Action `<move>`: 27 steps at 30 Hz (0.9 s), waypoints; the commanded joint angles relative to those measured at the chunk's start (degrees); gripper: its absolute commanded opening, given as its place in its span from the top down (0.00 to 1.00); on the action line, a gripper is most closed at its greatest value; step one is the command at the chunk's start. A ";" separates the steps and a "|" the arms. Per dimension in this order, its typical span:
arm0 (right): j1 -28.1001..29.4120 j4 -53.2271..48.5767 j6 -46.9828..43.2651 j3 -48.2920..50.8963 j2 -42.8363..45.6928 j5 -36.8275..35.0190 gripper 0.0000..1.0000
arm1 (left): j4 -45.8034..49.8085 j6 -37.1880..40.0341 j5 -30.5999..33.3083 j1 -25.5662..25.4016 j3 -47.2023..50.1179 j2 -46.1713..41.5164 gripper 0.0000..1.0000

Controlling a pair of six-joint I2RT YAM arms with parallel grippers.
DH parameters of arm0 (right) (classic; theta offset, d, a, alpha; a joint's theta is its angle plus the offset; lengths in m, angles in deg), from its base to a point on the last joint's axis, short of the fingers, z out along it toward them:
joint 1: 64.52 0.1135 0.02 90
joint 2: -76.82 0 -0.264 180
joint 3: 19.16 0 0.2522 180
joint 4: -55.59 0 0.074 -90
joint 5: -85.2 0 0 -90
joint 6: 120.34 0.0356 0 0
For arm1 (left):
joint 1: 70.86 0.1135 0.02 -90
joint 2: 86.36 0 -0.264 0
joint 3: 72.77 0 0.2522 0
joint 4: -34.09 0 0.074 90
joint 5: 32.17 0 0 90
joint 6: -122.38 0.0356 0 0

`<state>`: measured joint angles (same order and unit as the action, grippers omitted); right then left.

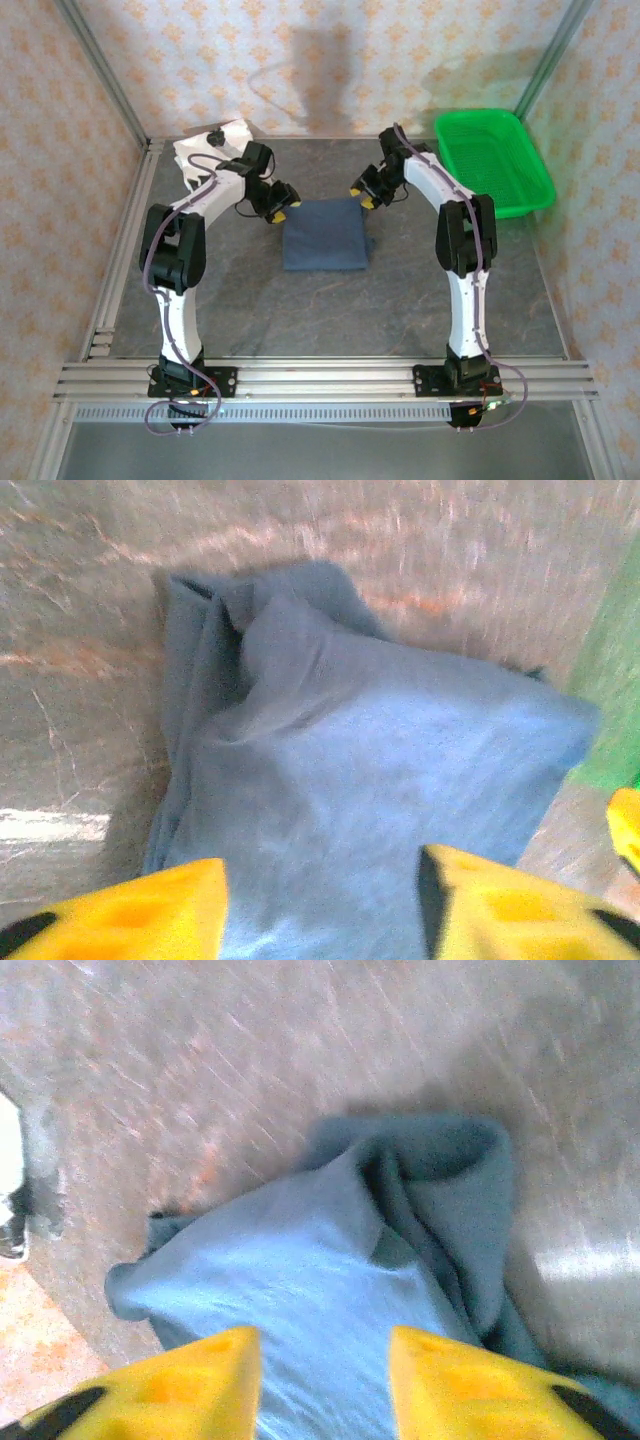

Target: Fold and stack the t-shirts

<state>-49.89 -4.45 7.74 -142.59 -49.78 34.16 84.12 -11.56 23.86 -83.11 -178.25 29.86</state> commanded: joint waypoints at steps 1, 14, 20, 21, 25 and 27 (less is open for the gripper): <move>-2.52 3.74 1.57 -7.14 1.64 2.87 0.52 | -0.60 -2.46 1.08 2.26 -8.44 -2.65 0.37; -3.52 8.45 -10.19 24.09 40.16 1.09 0.13 | 3.89 11.36 3.58 5.13 4.62 -25.38 0.16; -3.47 11.37 -9.26 42.87 60.45 -0.41 0.08 | 1.31 12.70 5.41 5.01 17.62 -29.77 0.04; -3.50 11.83 -8.54 45.78 63.37 -0.24 0.08 | 0.81 12.99 5.56 4.95 19.18 -29.53 0.04; -3.47 12.55 -6.21 54.25 71.56 0.67 0.07 | -1.97 13.01 6.47 3.66 22.24 -27.57 0.05; -3.52 12.36 -5.29 57.23 74.54 0.58 0.07 | -2.92 13.01 6.54 2.57 22.43 -25.35 0.07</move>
<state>-53.43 5.84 0.73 -88.41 21.97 35.29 85.50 -0.44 28.69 -78.98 -156.11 3.31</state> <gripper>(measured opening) 0.930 0.936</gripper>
